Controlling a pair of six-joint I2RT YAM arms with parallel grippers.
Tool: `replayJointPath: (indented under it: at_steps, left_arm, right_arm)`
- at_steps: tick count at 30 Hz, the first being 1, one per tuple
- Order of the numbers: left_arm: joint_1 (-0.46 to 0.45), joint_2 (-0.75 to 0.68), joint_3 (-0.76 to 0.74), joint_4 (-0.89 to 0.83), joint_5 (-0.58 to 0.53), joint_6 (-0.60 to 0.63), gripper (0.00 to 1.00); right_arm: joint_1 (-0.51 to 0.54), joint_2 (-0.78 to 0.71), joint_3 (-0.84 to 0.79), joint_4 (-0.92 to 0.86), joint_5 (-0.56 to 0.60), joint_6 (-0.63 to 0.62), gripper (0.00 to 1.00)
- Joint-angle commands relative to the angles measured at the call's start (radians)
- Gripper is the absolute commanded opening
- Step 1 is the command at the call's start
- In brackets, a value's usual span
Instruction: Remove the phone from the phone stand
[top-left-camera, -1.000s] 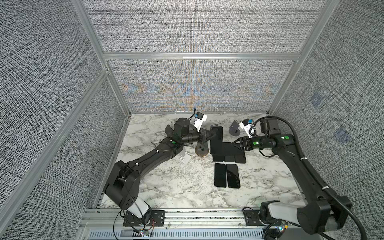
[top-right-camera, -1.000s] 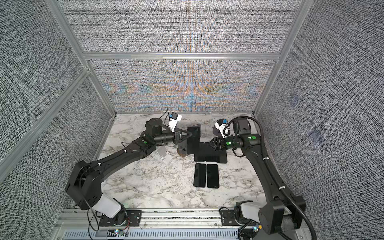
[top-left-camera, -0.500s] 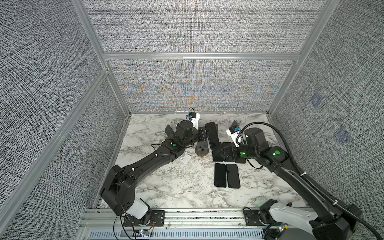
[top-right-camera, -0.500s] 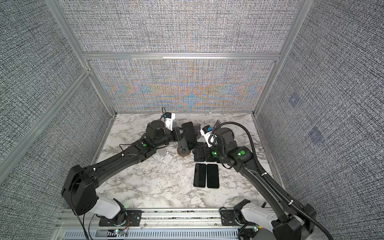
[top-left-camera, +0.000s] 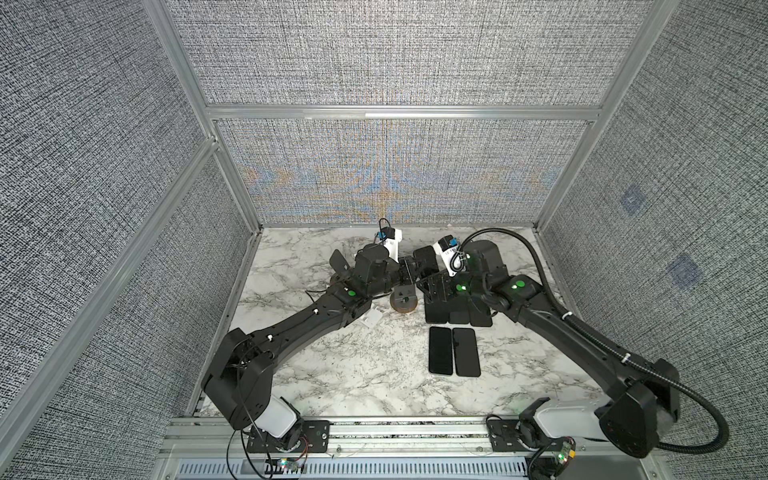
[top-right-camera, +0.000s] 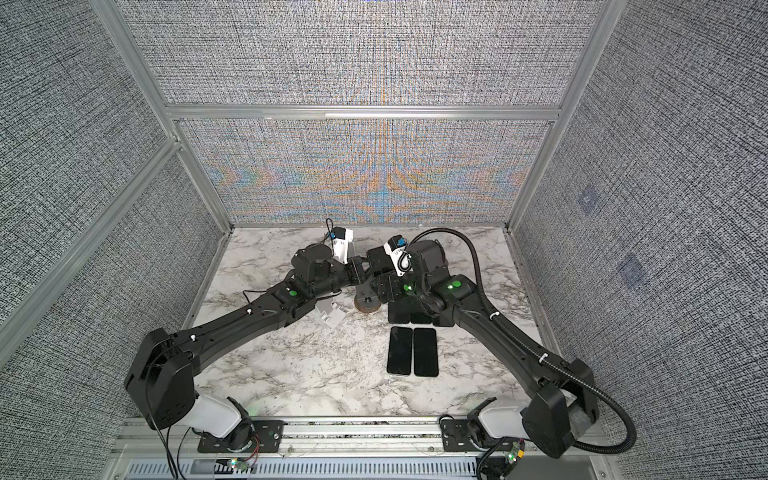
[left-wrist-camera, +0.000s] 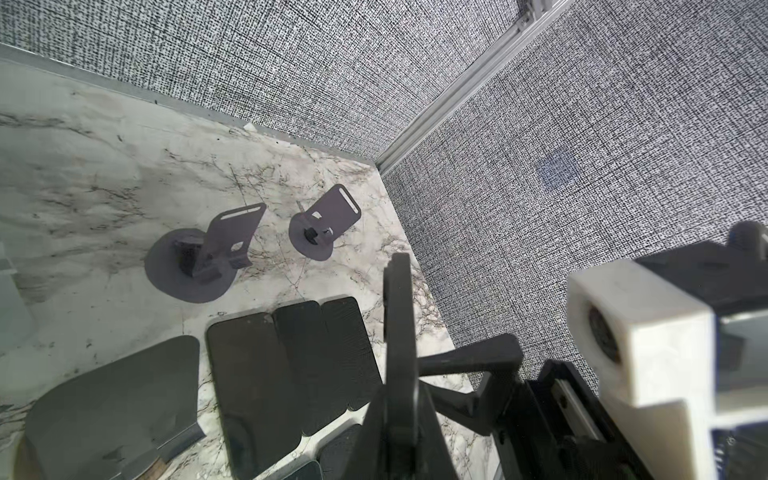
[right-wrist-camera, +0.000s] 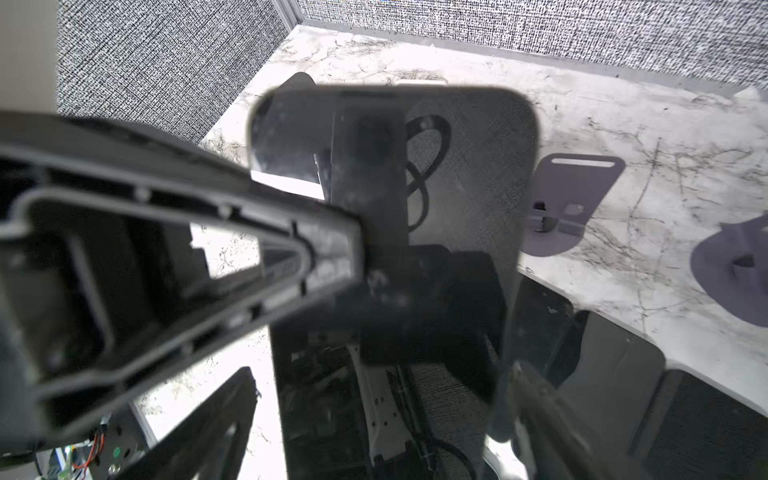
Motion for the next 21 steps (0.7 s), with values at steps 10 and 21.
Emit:
replayJointPath:
  at_steps: [10, 21]
  left_arm:
    - [-0.004, -0.014, -0.006, 0.057, 0.004, 0.018, 0.00]
    - [-0.004, -0.036, -0.036, 0.083, -0.007, 0.058, 0.65]
  right_arm:
    - [0.002, 0.013, -0.008, 0.060, 0.033, 0.035, 0.53]
    - [-0.007, -0.001, 0.005, -0.022, 0.096, 0.003, 0.33]
